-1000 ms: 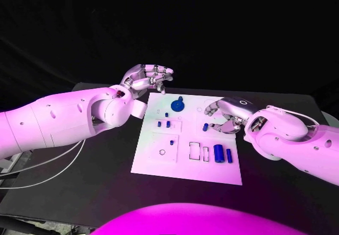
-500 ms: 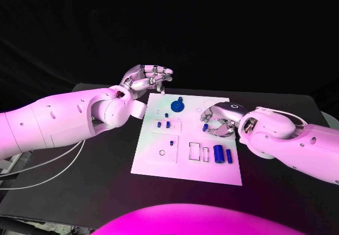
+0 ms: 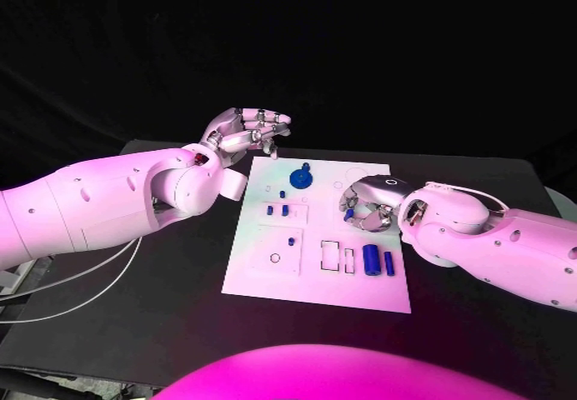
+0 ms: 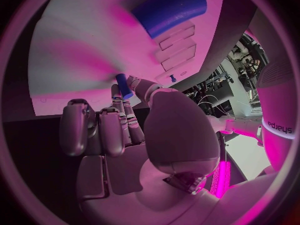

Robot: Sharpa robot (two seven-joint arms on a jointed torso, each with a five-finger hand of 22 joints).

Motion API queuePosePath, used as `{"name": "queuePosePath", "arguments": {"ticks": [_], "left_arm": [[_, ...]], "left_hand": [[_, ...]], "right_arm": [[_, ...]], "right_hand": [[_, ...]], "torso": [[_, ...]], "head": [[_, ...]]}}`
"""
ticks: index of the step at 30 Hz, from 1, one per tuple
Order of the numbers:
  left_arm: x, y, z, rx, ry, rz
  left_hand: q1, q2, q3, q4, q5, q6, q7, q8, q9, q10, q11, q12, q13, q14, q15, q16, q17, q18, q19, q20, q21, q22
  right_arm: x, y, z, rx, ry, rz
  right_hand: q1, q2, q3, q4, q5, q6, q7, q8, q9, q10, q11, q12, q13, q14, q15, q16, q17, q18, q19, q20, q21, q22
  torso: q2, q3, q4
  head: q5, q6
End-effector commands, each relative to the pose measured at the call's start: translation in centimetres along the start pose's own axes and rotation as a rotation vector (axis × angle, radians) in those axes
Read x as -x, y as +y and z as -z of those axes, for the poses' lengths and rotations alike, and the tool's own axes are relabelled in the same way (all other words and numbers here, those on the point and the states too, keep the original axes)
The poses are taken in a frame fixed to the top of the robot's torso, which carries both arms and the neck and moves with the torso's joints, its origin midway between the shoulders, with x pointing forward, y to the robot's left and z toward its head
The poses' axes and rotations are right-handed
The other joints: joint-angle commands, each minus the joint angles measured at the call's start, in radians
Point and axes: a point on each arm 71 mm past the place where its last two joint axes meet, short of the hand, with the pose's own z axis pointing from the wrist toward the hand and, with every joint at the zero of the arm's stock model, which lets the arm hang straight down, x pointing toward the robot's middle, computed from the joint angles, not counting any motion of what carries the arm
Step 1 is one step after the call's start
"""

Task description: Assemble the parts on the task board

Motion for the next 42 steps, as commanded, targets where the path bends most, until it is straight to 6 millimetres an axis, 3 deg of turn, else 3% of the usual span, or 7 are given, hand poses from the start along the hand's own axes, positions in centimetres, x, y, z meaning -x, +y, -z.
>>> {"name": "queuePosePath", "arguments": {"ticks": [1, 15, 23, 34, 42], "left_arm": [[-0.1, -0.2, 0.0, -0.014, 0.004, 0.007], [-0.1, -0.1, 0.0, -0.005, 0.011, 0.01], [-0.1, -0.1, -0.1, -0.005, 0.01, 0.01], [-0.1, -0.1, -0.2, -0.005, 0.008, 0.009], [0.0, 0.0, -0.3, -0.005, 0.005, 0.007]], "left_hand": [[-0.002, 0.006, -0.005, 0.0, 0.002, 0.005, 0.0, 0.004, 0.001, -0.009, -0.001, 0.004, 0.001, -0.008, -0.001, -0.006, -0.002, 0.007, 0.003, -0.006, -0.005, -0.001], [0.0, 0.009, -0.005, -0.001, 0.003, 0.006, -0.001, 0.006, 0.001, -0.009, -0.002, 0.008, 0.003, -0.009, -0.002, -0.005, -0.002, 0.007, 0.004, -0.006, -0.007, -0.002], [0.0, 0.01, -0.005, -0.001, 0.003, 0.006, -0.001, 0.006, 0.001, -0.01, -0.002, 0.008, 0.003, -0.009, -0.002, -0.005, -0.003, 0.007, 0.004, -0.006, -0.007, -0.002], [0.0, 0.01, -0.005, -0.001, 0.003, 0.006, -0.001, 0.006, 0.001, -0.01, -0.002, 0.009, 0.004, -0.009, -0.002, -0.005, -0.003, 0.007, 0.005, -0.006, -0.008, -0.002], [0.0, 0.01, -0.005, -0.001, 0.003, 0.006, -0.001, 0.006, 0.001, -0.01, -0.002, 0.009, 0.004, -0.009, -0.002, -0.005, -0.003, 0.007, 0.005, -0.006, -0.008, -0.002]], "right_arm": [[-0.1, 0.0, 0.0, -0.001, 0.01, 0.027], [0.0, -0.1, 0.0, -0.008, -0.014, 0.034], [0.4, 0.1, 0.1, 0.0, -0.079, 0.018], [1.1, 0.6, 1.1, 0.005, -0.148, -0.024], [2.9, 3.0, 2.5, 0.061, -0.188, -0.058]], "right_hand": [[0.001, 0.013, 0.009, -0.001, -0.004, 0.01, -0.001, 0.006, 0.001, 0.007, -0.001, 0.005, -0.001, 0.028, -0.006, 0.004, 0.003, -0.003, 0.01, -0.002, 0.009, 0.004], [0.011, 0.036, 0.038, -0.001, -0.007, 0.037, -0.008, 0.018, 0.004, 0.03, -0.007, 0.01, -0.007, 0.028, -0.011, 0.007, 0.003, -0.004, 0.013, -0.006, 0.015, 0.012], [0.03, 0.074, 0.061, -0.016, -0.031, 0.101, -0.028, 0.062, 0.027, 0.111, -0.033, 0.039, 0.006, 0.03, -0.033, 0.012, 0.009, -0.012, 0.028, -0.024, 0.049, 0.044], [0.026, 0.079, 0.06, -0.018, -0.031, 0.112, -0.033, 0.076, 0.039, 0.126, -0.039, 0.039, 0.01, 0.03, -0.038, 0.012, 0.009, -0.012, 0.028, -0.03, 0.05, 0.046], [0.03, 0.075, 0.061, -0.026, -0.029, 0.109, -0.033, 0.078, 0.044, 0.127, -0.04, 0.035, 0.01, 0.03, -0.04, 0.012, 0.007, -0.012, 0.028, -0.033, 0.05, 0.047]], "torso": [[-0.001, -0.0004, -0.0015], [-0.002, 0.0001, -0.0008], [-0.003, 0.0006, 0.0], [-0.004, -0.0004, -0.0011], [-0.005, -0.0023, -0.0004]], "head": [[0.001, -0.001], [-0.002, -0.004], [-0.004, -0.007], [-0.003, -0.003], [0.005, -0.008]]}}
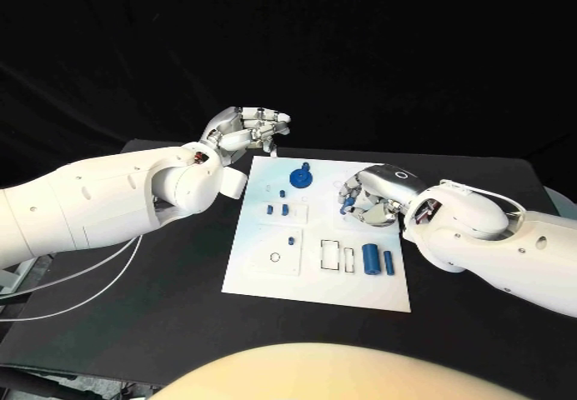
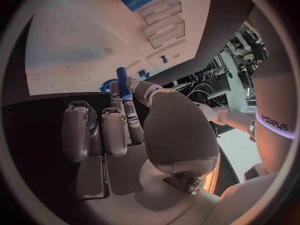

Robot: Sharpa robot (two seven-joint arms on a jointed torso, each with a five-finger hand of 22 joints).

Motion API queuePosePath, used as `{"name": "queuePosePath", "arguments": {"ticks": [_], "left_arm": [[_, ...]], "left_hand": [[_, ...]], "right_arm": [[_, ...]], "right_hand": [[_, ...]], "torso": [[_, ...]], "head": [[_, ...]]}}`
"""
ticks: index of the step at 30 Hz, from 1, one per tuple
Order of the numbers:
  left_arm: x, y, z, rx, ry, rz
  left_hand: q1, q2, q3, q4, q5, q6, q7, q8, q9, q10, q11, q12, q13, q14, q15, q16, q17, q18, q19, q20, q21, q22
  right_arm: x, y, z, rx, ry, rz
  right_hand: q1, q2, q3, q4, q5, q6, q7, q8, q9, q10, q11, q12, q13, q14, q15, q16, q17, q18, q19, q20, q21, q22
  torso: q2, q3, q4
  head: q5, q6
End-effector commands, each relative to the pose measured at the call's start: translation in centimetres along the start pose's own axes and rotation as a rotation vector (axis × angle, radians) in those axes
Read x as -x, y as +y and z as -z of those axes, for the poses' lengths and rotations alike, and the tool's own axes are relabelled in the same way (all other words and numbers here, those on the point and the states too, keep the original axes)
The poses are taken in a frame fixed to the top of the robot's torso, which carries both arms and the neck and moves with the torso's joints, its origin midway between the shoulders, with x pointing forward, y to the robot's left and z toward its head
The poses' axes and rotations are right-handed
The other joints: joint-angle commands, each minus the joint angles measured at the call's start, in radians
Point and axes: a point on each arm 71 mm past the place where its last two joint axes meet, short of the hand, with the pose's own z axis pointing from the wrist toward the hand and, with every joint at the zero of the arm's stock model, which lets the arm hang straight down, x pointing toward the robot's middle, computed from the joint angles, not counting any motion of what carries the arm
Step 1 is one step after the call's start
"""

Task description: Assemble the parts on the task board

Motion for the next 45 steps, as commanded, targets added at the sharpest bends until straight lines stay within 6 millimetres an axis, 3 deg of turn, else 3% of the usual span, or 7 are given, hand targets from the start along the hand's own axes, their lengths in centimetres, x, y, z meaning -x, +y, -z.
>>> {"name": "queuePosePath", "arguments": {"ticks": [1, 3, 7, 12, 21, 33, 45], "left_arm": [[-0.2, -0.1, -0.1, -0.008, 0.01, 0.01], [-0.2, -0.1, -0.2, -0.009, 0.01, 0.01], [-0.3, 0.0, -0.3, -0.008, 0.011, 0.012], [-0.5, 0.1, -0.5, -0.008, 0.014, 0.015], [-1.0, 0.2, -0.9, -0.008, 0.024, 0.021], [-1.3, 0.2, -1.1, -0.008, 0.031, 0.024], [-1.3, 0.2, -1.1, -0.007, 0.03, 0.024]], "left_hand": [[0.0, 0.01, -0.005, -0.001, 0.003, 0.005, -0.001, 0.006, 0.001, -0.007, 0.002, 0.005, 0.001, -0.005, 0.001, -0.005, -0.001, 0.007, 0.001, -0.003, -0.004, -0.001], [0.0, 0.01, -0.005, -0.001, 0.003, 0.005, -0.001, 0.006, 0.001, -0.007, 0.002, 0.005, 0.001, -0.005, 0.001, -0.005, -0.001, 0.007, 0.001, -0.003, -0.004, -0.001], [0.0, 0.01, -0.005, -0.001, 0.003, 0.005, -0.001, 0.006, 0.001, -0.007, 0.002, 0.005, 0.001, -0.005, 0.001, -0.005, -0.001, 0.007, 0.001, -0.003, -0.004, -0.001], [0.0, 0.011, -0.005, -0.001, 0.003, 0.005, -0.001, 0.006, 0.001, -0.008, 0.002, 0.007, 0.002, -0.006, 0.001, -0.005, -0.002, 0.007, 0.001, -0.003, -0.004, -0.002], [0.0, 0.011, -0.005, -0.001, 0.003, 0.005, -0.001, 0.006, 0.001, -0.008, 0.002, 0.007, 0.002, -0.006, 0.001, -0.005, -0.002, 0.007, 0.001, -0.003, -0.004, -0.002], [0.0, 0.012, -0.006, -0.001, 0.003, 0.005, -0.001, 0.007, 0.001, -0.008, 0.001, 0.008, 0.003, -0.006, 0.001, -0.005, -0.002, 0.007, 0.001, -0.003, -0.005, -0.002], [0.0, 0.012, -0.006, -0.001, 0.003, 0.005, -0.001, 0.007, 0.001, -0.008, 0.001, 0.008, 0.003, -0.006, 0.001, -0.005, -0.002, 0.007, 0.001, -0.003, -0.005, -0.002]], "right_arm": [[0.5, 1.2, 0.1, 0.019, -0.034, -0.024], [0.7, 2.3, 0.1, 0.048, -0.04, -0.034], [0.6, 4.5, -0.2, 0.105, -0.039, -0.048], [-0.7, 7.6, -1.0, 0.185, -0.023, -0.059], [-3.6, 10.9, -2.8, 0.261, 0.023, -0.078], [-6.9, 12.0, -3.8, 0.273, 0.089, -0.084], [-7.8, 11.8, -3.9, 0.264, 0.133, -0.061]], "right_hand": [[0.006, 0.004, 0.0, -0.007, 0.008, 0.003, 0.003, 0.007, 0.003, 0.043, -0.038, -0.001, 0.0, 0.03, -0.004, 0.006, -0.001, -0.012, 0.002, -0.006, 0.003, 0.034], [0.007, 0.003, 0.0, -0.009, 0.009, 0.003, 0.003, 0.007, 0.003, 0.043, -0.038, -0.002, 0.0, 0.03, -0.004, 0.006, -0.002, -0.012, 0.001, -0.006, 0.003, 0.033], [0.01, 0.003, 0.002, -0.013, 0.013, 0.0, 0.005, 0.007, 0.005, 0.043, -0.037, -0.005, 0.0, 0.03, -0.004, 0.006, -0.001, -0.013, 0.002, -0.007, 0.004, 0.035], [0.011, 0.003, 0.004, -0.015, 0.016, -0.004, 0.007, 0.006, 0.007, 0.041, -0.035, -0.008, 0.0, 0.03, -0.003, 0.007, -0.001, -0.012, 0.001, -0.007, 0.003, 0.034], [0.01, 0.003, 0.005, -0.017, 0.02, -0.007, 0.009, 0.006, 0.008, 0.039, -0.034, -0.012, 0.0, 0.03, -0.002, 0.007, -0.001, -0.012, 0.001, -0.007, 0.002, 0.034], [0.008, 0.001, 0.006, -0.019, 0.024, -0.013, 0.012, 0.004, 0.009, 0.035, -0.031, -0.017, -0.001, 0.03, 0.0, 0.006, -0.005, -0.012, 0.0, -0.006, 0.0, 0.033], [0.008, 0.001, 0.006, -0.019, 0.024, -0.014, 0.013, 0.004, 0.009, 0.034, -0.03, -0.018, -0.001, 0.03, 0.0, 0.006, -0.005, -0.012, 0.0, -0.005, 0.0, 0.033]], "torso": [[-0.002, -0.0019, -0.0001], [-0.001, -0.0016, -0.0012], [-0.002, -0.0011, -0.0008], [-0.002, -0.0032, 0.0011], [0.0, -0.0042, 0.0034], [0.001, -0.0013, 0.001], [0.0, -0.0011, -0.001]], "head": [[0.005, -0.003], [0.01, 0.002], [0.016, -0.002], [0.024, 0.004], [0.043, 0.003], [0.055, -0.005], [0.059, -0.005]]}}
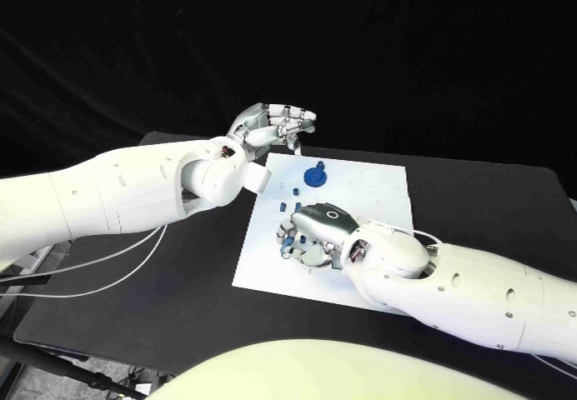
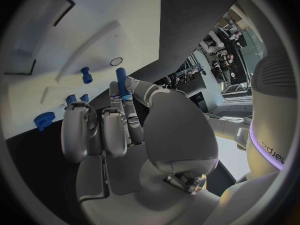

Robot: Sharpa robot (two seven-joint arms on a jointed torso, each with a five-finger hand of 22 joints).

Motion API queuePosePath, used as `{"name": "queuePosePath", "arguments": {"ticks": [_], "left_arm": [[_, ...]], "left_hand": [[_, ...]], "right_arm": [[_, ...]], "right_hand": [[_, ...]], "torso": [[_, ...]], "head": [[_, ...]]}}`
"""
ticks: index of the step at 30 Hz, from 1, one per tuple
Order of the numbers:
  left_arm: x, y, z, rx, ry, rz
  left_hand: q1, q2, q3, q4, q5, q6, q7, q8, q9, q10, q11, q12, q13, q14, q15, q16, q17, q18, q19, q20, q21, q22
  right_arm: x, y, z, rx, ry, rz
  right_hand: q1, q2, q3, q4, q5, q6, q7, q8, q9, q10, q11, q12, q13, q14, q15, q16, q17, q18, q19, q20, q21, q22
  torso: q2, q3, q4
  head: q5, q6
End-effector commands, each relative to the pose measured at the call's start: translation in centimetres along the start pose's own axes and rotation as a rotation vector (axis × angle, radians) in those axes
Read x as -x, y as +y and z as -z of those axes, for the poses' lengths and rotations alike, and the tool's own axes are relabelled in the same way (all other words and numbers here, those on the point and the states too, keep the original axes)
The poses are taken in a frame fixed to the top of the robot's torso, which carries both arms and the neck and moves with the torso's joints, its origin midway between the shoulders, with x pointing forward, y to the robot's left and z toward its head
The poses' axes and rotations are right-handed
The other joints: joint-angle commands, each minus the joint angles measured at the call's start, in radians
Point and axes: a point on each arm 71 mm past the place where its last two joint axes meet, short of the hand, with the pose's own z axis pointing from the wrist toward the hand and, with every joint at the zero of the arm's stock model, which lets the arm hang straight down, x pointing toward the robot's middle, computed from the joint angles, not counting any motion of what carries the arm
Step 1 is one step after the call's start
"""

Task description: Assemble the parts on the task board

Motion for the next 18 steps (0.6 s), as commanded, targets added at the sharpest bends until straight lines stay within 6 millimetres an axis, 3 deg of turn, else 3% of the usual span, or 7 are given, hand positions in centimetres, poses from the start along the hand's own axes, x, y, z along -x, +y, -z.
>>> {"name": "queuePosePath", "arguments": {"ticks": [1, 18], "left_arm": [[-0.21, -0.12, -0.07, -0.007, 0.015, 0.013], [-0.15, -0.13, -0.04, -0.007, 0.014, 0.013]], "left_hand": [[0.0, 0.012, -0.006, -0.001, 0.003, 0.006, -0.001, 0.007, 0.002, -0.008, 0.001, 0.004, 0.002, -0.006, 0.001, -0.005, -0.001, 0.007, 0.002, -0.003, -0.005, -0.001], [0.0, 0.012, -0.006, -0.001, 0.003, 0.006, -0.001, 0.007, 0.002, -0.008, 0.001, 0.004, 0.002, -0.006, 0.001, -0.005, -0.001, 0.007, 0.002, -0.003, -0.005, -0.001]], "right_arm": [[-0.42, 0.02, 0.03, 0.008, 0.048, 0.031], [-1.04, -0.38, 0.05, -0.012, 0.096, 0.058]], "right_hand": [[0.005, -0.001, 0.001, -0.005, 0.007, -0.001, 0.01, -0.002, 0.002, 0.031, -0.032, -0.005, 0.002, 0.029, 0.0, 0.005, -0.002, -0.012, 0.0, -0.005, 0.0, 0.032], [0.003, -0.001, 0.0, -0.005, 0.005, -0.002, 0.011, -0.002, 0.002, 0.031, -0.032, -0.006, 0.002, 0.029, 0.001, 0.005, -0.002, -0.012, 0.0, -0.005, -0.001, 0.032]], "torso": [[-0.001, -0.0004, -0.0013], [0.0, -0.0007, 0.0002]], "head": [[0.001, 0.0], [0.006, 0.0]]}}
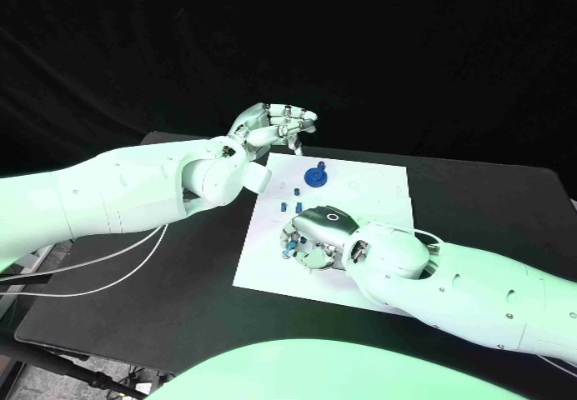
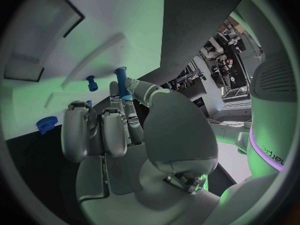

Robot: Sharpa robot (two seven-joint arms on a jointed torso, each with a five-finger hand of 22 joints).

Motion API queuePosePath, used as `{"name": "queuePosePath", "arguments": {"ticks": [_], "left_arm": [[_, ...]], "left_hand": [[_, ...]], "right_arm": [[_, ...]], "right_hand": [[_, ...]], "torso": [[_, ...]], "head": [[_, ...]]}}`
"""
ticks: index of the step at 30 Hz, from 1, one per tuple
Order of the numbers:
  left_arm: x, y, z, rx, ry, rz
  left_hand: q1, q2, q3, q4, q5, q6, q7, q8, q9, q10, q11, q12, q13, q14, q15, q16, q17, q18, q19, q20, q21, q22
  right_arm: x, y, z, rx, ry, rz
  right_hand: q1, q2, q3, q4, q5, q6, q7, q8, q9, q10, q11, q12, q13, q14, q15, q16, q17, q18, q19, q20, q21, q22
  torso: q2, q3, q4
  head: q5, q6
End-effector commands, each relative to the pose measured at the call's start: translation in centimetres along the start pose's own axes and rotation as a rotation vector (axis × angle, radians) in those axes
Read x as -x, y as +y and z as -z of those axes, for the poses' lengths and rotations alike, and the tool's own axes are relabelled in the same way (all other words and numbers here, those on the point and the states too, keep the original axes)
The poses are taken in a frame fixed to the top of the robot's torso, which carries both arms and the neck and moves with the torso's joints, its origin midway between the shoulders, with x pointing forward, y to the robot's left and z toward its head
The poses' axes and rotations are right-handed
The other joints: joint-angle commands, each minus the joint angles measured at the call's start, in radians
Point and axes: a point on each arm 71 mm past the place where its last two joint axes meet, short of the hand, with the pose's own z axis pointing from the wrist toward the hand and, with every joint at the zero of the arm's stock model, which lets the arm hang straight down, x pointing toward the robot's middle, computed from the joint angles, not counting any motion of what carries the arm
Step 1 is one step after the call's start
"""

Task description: Assemble the parts on the task board

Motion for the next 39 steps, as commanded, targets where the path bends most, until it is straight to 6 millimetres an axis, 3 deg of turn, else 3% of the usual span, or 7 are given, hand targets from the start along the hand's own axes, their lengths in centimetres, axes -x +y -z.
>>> {"name": "queuePosePath", "arguments": {"ticks": [1, 14, 19, 28, 31, 39], "left_arm": [[-0.19, -0.14, -0.04, -0.007, 0.015, 0.012], [0.04, -0.17, 0.08, -0.006, 0.01, 0.01], [0.03, -0.18, 0.11, -0.006, 0.011, 0.011], [0.12, -0.2, 0.18, -0.005, 0.008, 0.009], [0.17, -0.21, 0.21, -0.005, 0.007, 0.009], [0.29, -0.21, 0.24, -0.004, 0.005, 0.008]], "left_hand": [[0.0, 0.012, -0.006, -0.001, 0.003, 0.006, -0.001, 0.007, 0.001, -0.008, 0.001, 0.004, 0.002, -0.006, 0.001, -0.005, -0.001, 0.007, 0.002, -0.003, -0.005, -0.001], [0.0, 0.012, -0.006, -0.001, 0.003, 0.006, -0.001, 0.007, 0.001, -0.008, 0.001, 0.004, 0.002, -0.006, 0.001, -0.005, -0.001, 0.007, 0.002, -0.003, -0.005, -0.001], [0.0, 0.012, -0.006, -0.001, 0.003, 0.006, -0.001, 0.007, 0.001, -0.008, 0.001, 0.004, 0.002, -0.006, 0.001, -0.005, -0.001, 0.007, 0.002, -0.003, -0.005, -0.001], [0.0, 0.012, -0.006, -0.001, 0.003, 0.006, -0.001, 0.007, 0.001, -0.008, 0.001, 0.004, 0.002, -0.006, 0.001, -0.005, -0.001, 0.007, 0.002, -0.003, -0.005, -0.001], [0.0, 0.012, -0.006, -0.001, 0.003, 0.006, -0.001, 0.007, 0.001, -0.008, 0.001, 0.004, 0.002, -0.006, 0.001, -0.005, -0.001, 0.007, 0.002, -0.003, -0.005, -0.001], [0.0, 0.012, -0.006, -0.001, 0.003, 0.006, -0.001, 0.007, 0.001, -0.008, 0.001, 0.004, 0.002, -0.006, 0.001, -0.005, -0.001, 0.007, 0.002, -0.003, -0.005, -0.001]], "right_arm": [[-0.67, -0.03, -0.03, -0.007, 0.043, 0.025], [-0.81, 0.38, -0.58, 0.001, 0.018, 0.03], [-0.9, 0.48, -0.66, -0.002, 0.029, 0.036], [-1.27, 0.36, -0.66, -0.017, 0.086, 0.055], [-1.28, 0.34, -0.59, -0.018, 0.089, 0.06], [-1.03, 0.4, -0.54, -0.013, 0.055, 0.061]], "right_hand": [[0.003, -0.001, 0.0, -0.005, 0.002, 0.0, 0.005, 0.002, 0.001, 0.03, -0.033, -0.001, 0.001, 0.029, 0.001, 0.005, -0.001, -0.012, 0.0, -0.005, 0.0, 0.032], [0.003, 0.0, 0.001, -0.006, 0.001, -0.001, 0.006, 0.002, 0.001, 0.03, -0.033, -0.002, 0.001, 0.029, 0.002, 0.006, -0.001, -0.012, -0.001, -0.004, -0.001, 0.032], [0.001, -0.003, 0.0, -0.007, 0.0, -0.003, 0.007, 0.001, 0.002, 0.028, -0.031, -0.004, 0.001, 0.029, 0.002, 0.005, -0.003, -0.012, -0.001, -0.004, -0.002, 0.031], [-0.04, -0.049, -0.021, 0.002, 0.007, -0.07, 0.03, -0.042, -0.011, -0.025, -0.007, -0.04, -0.006, 0.025, 0.022, 0.002, -0.016, -0.009, -0.009, 0.012, -0.015, 0.023], [-0.048, -0.06, -0.027, 0.005, 0.01, -0.086, 0.03, -0.053, -0.015, -0.038, -0.004, -0.046, -0.007, 0.023, 0.026, 0.001, -0.019, -0.006, -0.015, 0.016, -0.028, 0.012], [-0.062, -0.076, -0.036, 0.011, 0.014, -0.114, 0.029, -0.072, -0.022, -0.075, 0.0, -0.055, -0.009, 0.018, 0.029, -0.005, -0.035, 0.001, -0.029, 0.02, -0.056, -0.01]], "torso": [[0.001, 0.0, 0.0003], [0.001, 0.0011, -0.0004], [0.0, -0.001, -0.0009], [-0.001, 0.0007, -0.0024], [-0.001, -0.0012, -0.0017], [-0.002, -0.0006, 0.0005]], "head": [[0.003, 0.0], [0.005, 0.0], [0.004, 0.0], [0.004, 0.0], [0.001, 0.0], [-0.004, 0.0]]}}
